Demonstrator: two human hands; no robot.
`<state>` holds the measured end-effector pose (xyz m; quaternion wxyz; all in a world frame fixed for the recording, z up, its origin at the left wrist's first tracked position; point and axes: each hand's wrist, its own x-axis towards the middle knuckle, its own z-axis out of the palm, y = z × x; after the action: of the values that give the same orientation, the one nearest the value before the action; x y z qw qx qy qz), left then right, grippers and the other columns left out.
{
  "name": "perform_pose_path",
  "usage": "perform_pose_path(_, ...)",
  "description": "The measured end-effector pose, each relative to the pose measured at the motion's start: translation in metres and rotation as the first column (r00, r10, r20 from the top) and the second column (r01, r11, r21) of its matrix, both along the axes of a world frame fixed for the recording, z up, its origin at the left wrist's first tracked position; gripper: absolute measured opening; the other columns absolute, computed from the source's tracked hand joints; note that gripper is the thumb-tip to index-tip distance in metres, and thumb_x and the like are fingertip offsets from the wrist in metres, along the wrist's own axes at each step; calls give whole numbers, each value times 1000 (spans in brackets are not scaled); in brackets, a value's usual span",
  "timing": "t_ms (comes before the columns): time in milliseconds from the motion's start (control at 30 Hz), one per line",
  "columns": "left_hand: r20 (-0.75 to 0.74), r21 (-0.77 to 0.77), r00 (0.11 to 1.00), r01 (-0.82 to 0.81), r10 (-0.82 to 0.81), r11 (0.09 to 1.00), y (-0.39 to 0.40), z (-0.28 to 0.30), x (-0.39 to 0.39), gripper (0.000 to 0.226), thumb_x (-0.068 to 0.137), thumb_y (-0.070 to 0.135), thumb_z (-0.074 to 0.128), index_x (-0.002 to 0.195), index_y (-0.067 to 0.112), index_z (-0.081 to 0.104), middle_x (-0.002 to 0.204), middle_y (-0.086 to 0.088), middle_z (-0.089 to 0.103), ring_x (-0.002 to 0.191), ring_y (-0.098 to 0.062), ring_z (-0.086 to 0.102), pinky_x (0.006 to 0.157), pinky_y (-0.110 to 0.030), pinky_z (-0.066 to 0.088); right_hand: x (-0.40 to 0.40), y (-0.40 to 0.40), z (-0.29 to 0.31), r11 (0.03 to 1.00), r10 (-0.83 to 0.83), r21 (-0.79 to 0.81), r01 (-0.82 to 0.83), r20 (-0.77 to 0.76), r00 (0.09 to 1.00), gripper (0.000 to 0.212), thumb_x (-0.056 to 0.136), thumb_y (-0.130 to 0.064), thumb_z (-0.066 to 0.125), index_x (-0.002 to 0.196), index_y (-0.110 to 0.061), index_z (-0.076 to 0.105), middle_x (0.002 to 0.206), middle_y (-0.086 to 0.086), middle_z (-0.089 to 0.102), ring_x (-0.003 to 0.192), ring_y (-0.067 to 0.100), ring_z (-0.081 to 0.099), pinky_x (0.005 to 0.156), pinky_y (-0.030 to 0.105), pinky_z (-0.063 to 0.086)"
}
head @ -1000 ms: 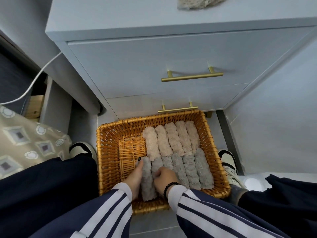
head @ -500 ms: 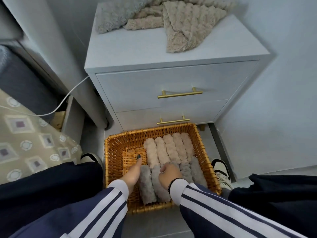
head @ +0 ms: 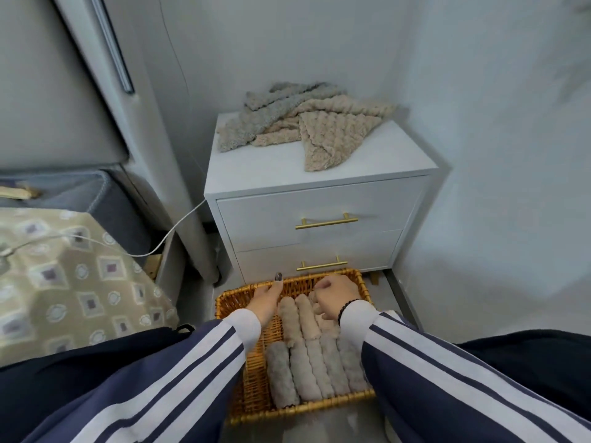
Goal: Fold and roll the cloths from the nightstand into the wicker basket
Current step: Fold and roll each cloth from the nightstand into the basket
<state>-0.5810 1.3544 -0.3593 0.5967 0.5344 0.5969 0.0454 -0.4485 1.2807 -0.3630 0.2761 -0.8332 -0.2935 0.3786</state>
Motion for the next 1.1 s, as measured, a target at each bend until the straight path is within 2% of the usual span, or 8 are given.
perform_pose_path(133,65,122,997,21,-30,992,1,49,8,66,98,54,35,151,16,22,154,-12,31,138,-33,34,114,-50,28,12,2,49,996,1,91,-2,9,1000,15,92,-16,45,95,-18,59,100,9,68,88,26,69,81,42,58)
perform_pose_path(267,150,219,988,6,-40,976,3,92,16,65,99,50,36,152,16,19,152,-12,33,135,-32,38,113,-49,31,20,2,96,986,36,158,-56,123,992,20,89,-15,45,96,-14,64,102,10,70,94,30,67,87,44,55)
perform_pose_path(400,276,213,960,-9,-52,977,2,130,26,58,101,44,35,150,16,22,145,-9,39,125,-27,47,105,-48,39,26,-3,143,969,85,211,-126,195,977,19,88,-10,46,93,-15,63,97,9,70,87,27,69,83,42,56)
perform_pose_path(500,349,235,934,-13,-72,972,4,148,32,50,101,42,34,144,16,30,143,-6,42,117,-24,55,100,-47,45,35,-6,164,956,49,277,-100,186,981,19,88,-9,46,91,-18,62,93,5,70,77,21,71,79,39,58)
perform_pose_path(633,436,186,898,-29,-56,982,15,152,39,33,102,39,34,128,19,40,133,-4,52,109,-27,63,94,-47,50,49,-2,172,942,-28,336,-1,80,996,16,89,-10,49,87,-19,62,85,1,70,66,14,69,69,29,58)
perform_pose_path(800,505,151,861,-25,-55,988,32,164,60,29,102,40,36,123,21,44,122,-2,58,103,-26,66,84,-41,54,62,21,175,930,-32,366,-42,196,980,16,87,-8,50,86,-18,63,84,3,71,67,16,70,65,28,57)
perform_pose_path(1000,591,86,805,-117,44,989,62,178,68,31,102,39,39,123,19,49,118,-3,62,101,-26,67,85,-43,53,87,55,170,903,-151,423,72,155,976,17,85,-7,51,82,-18,64,81,3,72,64,15,71,67,29,59)
perform_pose_path(1100,612,79,790,-116,44,990,68,180,70,32,102,40,36,122,19,50,118,-2,63,100,-26,68,86,-43,53,94,70,162,885,-216,456,95,222,951,14,84,-8,55,84,-20,63,87,2,69,77,18,68,74,32,57)
